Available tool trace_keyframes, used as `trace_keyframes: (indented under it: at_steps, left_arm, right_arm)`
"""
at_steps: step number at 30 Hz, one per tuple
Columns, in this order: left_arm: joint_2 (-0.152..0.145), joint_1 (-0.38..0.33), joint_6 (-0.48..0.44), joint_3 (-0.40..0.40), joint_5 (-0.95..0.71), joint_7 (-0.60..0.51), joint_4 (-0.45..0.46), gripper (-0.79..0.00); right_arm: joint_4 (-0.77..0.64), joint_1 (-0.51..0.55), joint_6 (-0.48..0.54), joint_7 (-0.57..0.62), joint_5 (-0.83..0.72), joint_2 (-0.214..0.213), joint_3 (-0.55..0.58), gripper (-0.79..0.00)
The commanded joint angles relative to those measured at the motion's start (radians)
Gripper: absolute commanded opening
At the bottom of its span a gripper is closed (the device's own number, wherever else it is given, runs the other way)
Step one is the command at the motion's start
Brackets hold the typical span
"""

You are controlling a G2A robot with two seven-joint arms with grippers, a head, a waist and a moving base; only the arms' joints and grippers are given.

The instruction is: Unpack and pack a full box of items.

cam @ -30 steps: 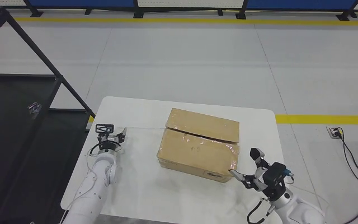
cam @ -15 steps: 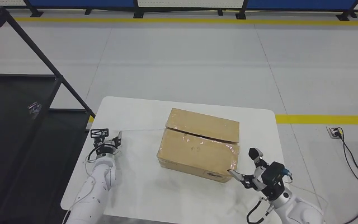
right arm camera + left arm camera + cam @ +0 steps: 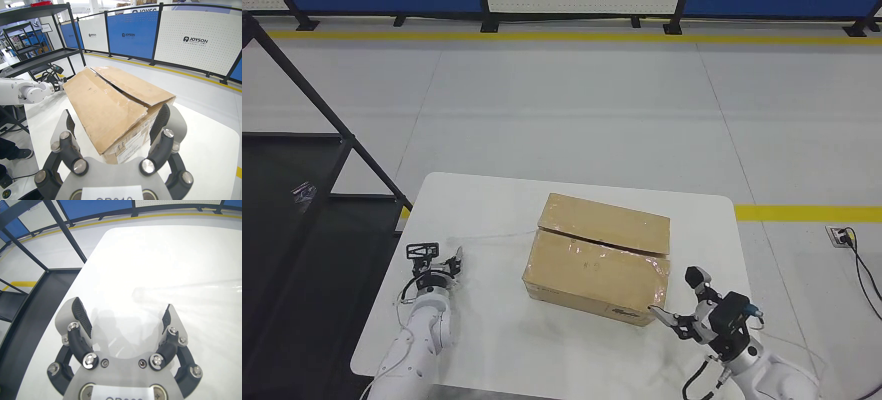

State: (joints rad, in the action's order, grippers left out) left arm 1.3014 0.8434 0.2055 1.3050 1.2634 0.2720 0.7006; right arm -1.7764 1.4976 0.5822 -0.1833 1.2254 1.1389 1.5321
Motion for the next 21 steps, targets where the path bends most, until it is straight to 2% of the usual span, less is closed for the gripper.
trace_keyframes:
  at_steps: [1,8,12,15,21]
  left_arm:
    - [-0.003,0.018,0.005,0.007,0.003,-0.001,0.025,0.000]
    - [-0.023,0.111,-0.002,0.059,0.032,0.047,0.149,0.000]
    - [-0.039,0.178,-0.042,0.100,0.047,0.069,0.265,0.000]
    - [-0.053,0.240,-0.121,0.130,0.076,0.094,0.366,0.000]
    - [-0.074,0.353,-0.331,0.202,0.017,0.128,0.578,0.000]
  right_arm:
    - [0.002,-0.003,0.000,0.000,0.002,0.000,-0.003,0.000]
    - [0.006,-0.015,0.010,0.006,-0.007,-0.003,0.005,0.000]
    - [-0.003,-0.021,0.032,0.023,-0.035,-0.006,0.023,0.000]
    - [0.007,-0.036,0.095,0.056,-0.084,-0.011,0.036,0.000]
    - [0.036,-0.097,0.216,0.157,-0.234,-0.021,0.051,0.000]
